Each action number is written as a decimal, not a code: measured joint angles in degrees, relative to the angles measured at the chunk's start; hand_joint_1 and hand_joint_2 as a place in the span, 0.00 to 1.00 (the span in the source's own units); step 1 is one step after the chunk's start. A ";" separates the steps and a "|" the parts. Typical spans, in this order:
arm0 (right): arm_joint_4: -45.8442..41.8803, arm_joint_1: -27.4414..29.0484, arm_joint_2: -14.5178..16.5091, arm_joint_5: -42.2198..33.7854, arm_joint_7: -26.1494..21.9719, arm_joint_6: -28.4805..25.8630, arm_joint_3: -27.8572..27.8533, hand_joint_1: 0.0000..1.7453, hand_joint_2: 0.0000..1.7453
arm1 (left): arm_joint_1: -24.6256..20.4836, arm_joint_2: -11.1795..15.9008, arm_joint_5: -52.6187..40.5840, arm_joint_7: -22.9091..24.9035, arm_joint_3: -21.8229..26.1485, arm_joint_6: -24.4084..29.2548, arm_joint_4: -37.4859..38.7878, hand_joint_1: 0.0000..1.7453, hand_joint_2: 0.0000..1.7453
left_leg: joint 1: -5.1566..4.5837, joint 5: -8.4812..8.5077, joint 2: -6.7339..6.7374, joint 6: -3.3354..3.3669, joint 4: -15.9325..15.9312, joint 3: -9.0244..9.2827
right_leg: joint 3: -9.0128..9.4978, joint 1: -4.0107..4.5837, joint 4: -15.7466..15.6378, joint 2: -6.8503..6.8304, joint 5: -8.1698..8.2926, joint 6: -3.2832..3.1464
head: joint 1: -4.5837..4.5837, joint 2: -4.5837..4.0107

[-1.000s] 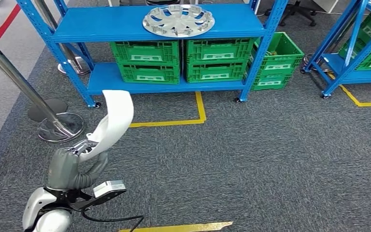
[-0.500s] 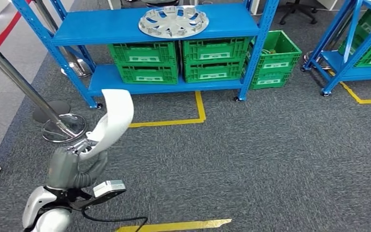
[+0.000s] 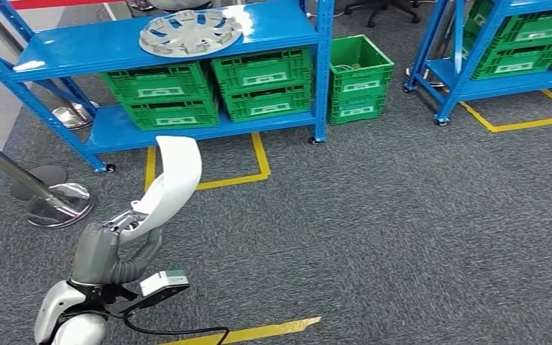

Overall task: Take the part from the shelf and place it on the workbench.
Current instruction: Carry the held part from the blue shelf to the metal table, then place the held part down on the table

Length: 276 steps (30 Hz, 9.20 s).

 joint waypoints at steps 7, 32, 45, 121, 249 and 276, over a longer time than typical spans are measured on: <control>0.02 -0.18 0.15 0.50 -0.09 0.07 -0.50 0.00 0.00 | -0.11 0.02 0.39 0.12 -0.02 -0.28 0.21 1.00 1.00 | -3.90 1.00 -5.11 6.23 1.57 0.29 | -0.46 2.49 -0.19 4.49 0.74 -1.01 | -0.13 0.00; -0.13 -0.33 0.02 0.86 -0.10 0.05 -1.20 0.00 0.00 | -0.32 0.06 0.39 0.12 0.04 -0.34 0.68 1.00 1.00 | -3.85 -4.39 -1.74 2.93 4.24 -0.30 | 1.40 2.06 -4.22 -0.19 2.66 -2.40 | 0.14 0.00; -0.13 0.02 0.03 1.21 -0.12 0.05 -1.42 0.00 0.00 | -0.09 0.37 0.20 0.12 0.08 -0.38 0.81 1.00 1.00 | -2.62 2.43 -4.36 4.35 -8.22 5.81 | -3.69 1.14 0.13 2.94 1.86 1.31 | 0.37 0.00; -0.11 -0.82 0.09 8.30 -0.84 0.63 -4.73 0.00 0.00 | -0.42 -0.09 6.80 -0.41 0.70 -5.84 4.11 1.00 1.00 | -3.72 -0.28 0.96 2.74 -4.96 4.50 | 0.66 2.84 -3.57 -1.49 2.34 -2.42 | 0.86 0.00; 0.33 -2.44 0.21 16.82 -1.99 2.32 -6.62 0.00 0.00 | -19.51 -2.99 -5.99 6.47 1.05 -1.15 26.07 1.00 1.00 | -3.53 -3.61 -0.57 2.81 3.15 -0.06 | -0.30 2.63 -3.85 -0.75 3.12 -2.17 | 1.63 0.00; 0.49 -3.35 0.34 19.87 -2.62 2.16 -6.60 0.00 0.00 | -34.52 -2.94 -25.01 17.83 -0.96 0.14 44.87 1.00 1.00 | -4.11 3.92 -3.03 4.27 -7.10 2.42 | -0.65 2.60 -3.89 1.91 3.59 -1.23 | 1.52 0.00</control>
